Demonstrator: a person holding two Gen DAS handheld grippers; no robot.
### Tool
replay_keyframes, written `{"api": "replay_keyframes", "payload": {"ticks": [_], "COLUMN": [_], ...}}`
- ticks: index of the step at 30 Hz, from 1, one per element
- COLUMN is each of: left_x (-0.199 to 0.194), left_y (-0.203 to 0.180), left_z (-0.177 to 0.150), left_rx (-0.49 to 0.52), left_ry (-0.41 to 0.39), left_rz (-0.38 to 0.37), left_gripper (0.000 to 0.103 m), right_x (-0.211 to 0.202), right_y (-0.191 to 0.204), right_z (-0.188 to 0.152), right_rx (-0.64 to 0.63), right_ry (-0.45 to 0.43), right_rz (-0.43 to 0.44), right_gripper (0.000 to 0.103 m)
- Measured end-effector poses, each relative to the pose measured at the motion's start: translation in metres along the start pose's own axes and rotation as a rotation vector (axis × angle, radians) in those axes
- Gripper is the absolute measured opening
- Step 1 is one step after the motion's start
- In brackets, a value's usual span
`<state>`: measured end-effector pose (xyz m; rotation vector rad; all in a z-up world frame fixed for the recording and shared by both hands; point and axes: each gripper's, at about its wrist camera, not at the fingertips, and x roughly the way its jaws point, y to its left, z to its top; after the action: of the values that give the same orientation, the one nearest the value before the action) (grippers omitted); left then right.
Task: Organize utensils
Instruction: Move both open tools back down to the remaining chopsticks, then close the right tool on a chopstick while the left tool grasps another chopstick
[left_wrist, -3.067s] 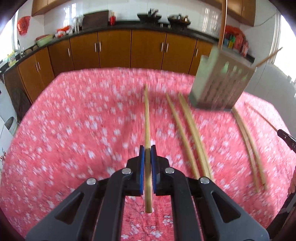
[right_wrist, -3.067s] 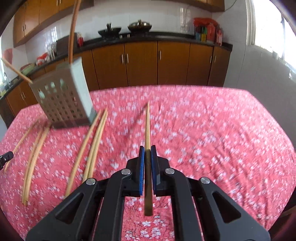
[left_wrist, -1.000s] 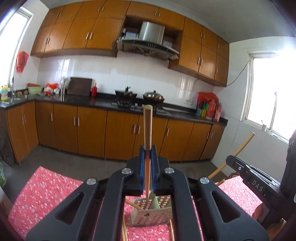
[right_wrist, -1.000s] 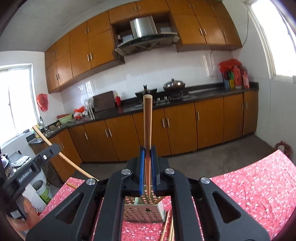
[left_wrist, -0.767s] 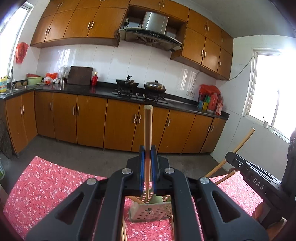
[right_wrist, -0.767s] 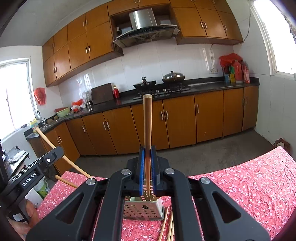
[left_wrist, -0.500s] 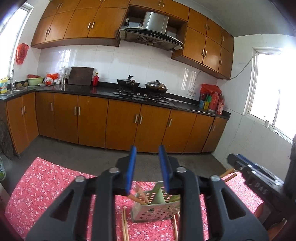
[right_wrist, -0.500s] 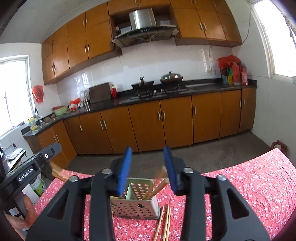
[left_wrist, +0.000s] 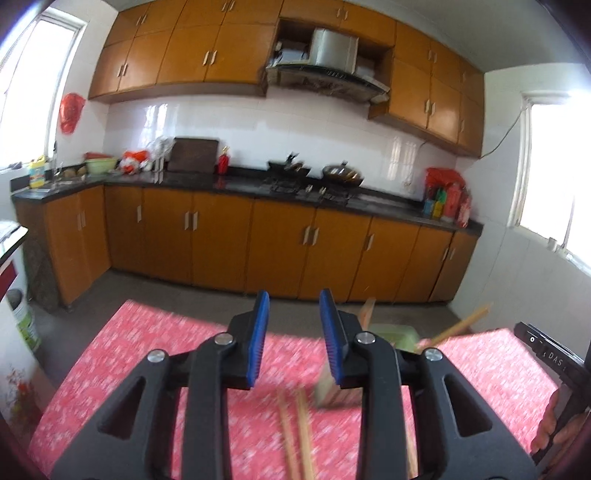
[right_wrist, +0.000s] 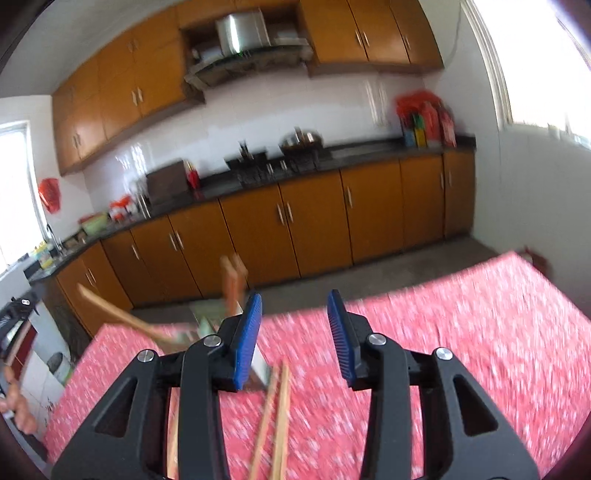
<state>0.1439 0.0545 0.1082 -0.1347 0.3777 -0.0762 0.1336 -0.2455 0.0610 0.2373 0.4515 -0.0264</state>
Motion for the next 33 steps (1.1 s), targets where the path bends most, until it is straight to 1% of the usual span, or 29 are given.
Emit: {"api": "replay_keyframes", "payload": {"ticks": [1, 2, 3, 4, 6, 7, 11, 13, 17, 23, 24, 25, 27, 30, 33], "left_x": [0.000, 0.003, 0.009, 0.013, 0.026, 0.032, 0.050, 0.055, 0.059, 0.066, 0.066, 0.067, 0.068, 0.069, 0.070], "left_y": [0.005, 0.010, 0.016, 0.020, 0.032, 0.036, 0.043, 0.041, 0.037, 0.030, 0.029, 0.027, 0.025, 0.020, 0.014], "left_z": [-0.007, -0.021, -0.037, -0.045, -0.075, -0.086, -0.122, -0.134, -0.155, -0.164, -0.165, -0.165, -0.168, -0.172, -0.177], "left_rx": [0.004, 0.016, 0.026, 0.029, 0.012, -0.005, -0.057, -0.059, -0.046, -0.034, -0.032, -0.030, -0.025, -0.016, 0.001], "left_ry": [0.014, 0.045, 0.081, 0.100, 0.186, 0.223, 0.335, 0.373, 0.418, 0.454, 0.459, 0.462, 0.473, 0.489, 0.507], "left_rz": [0.010, 0.030, 0.048, 0.056, 0.057, 0.048, 0.009, -0.007, -0.017, -0.031, -0.034, -0.038, -0.051, -0.071, -0.092], "left_gripper": [0.030, 0.030, 0.030, 0.030, 0.030, 0.030, 0.030, 0.030, 0.030, 0.030, 0.030, 0.030, 0.030, 0.029, 0.028], "right_x": [0.010, 0.018, 0.028, 0.040, 0.052, 0.059, 0.077, 0.083, 0.092, 0.098, 0.099, 0.100, 0.103, 0.106, 0.106], "right_y": [-0.006, -0.009, -0.011, -0.013, -0.011, -0.006, 0.012, 0.017, 0.020, 0.025, 0.025, 0.022, 0.022, 0.004, -0.011], "right_z": [-0.015, -0.026, -0.040, -0.058, -0.082, -0.098, -0.132, -0.141, -0.152, -0.155, -0.156, -0.158, -0.158, -0.152, -0.148], "right_rx": [0.006, 0.010, 0.015, 0.022, 0.027, 0.016, -0.039, -0.049, -0.059, -0.087, -0.094, -0.103, -0.108, -0.047, -0.007], "right_ry": [0.052, 0.091, 0.147, 0.218, 0.299, 0.343, 0.432, 0.456, 0.490, 0.493, 0.491, 0.488, 0.475, 0.461, 0.455], "right_rz": [-0.007, -0.004, 0.006, 0.030, 0.070, 0.088, 0.090, 0.086, 0.075, 0.062, 0.058, 0.045, -0.005, -0.070, -0.101], "right_gripper": [0.038, 0.034, 0.029, 0.026, 0.017, 0.016, 0.015, 0.014, 0.014, 0.014, 0.011, 0.008, 0.007, 0.007, 0.007]}}
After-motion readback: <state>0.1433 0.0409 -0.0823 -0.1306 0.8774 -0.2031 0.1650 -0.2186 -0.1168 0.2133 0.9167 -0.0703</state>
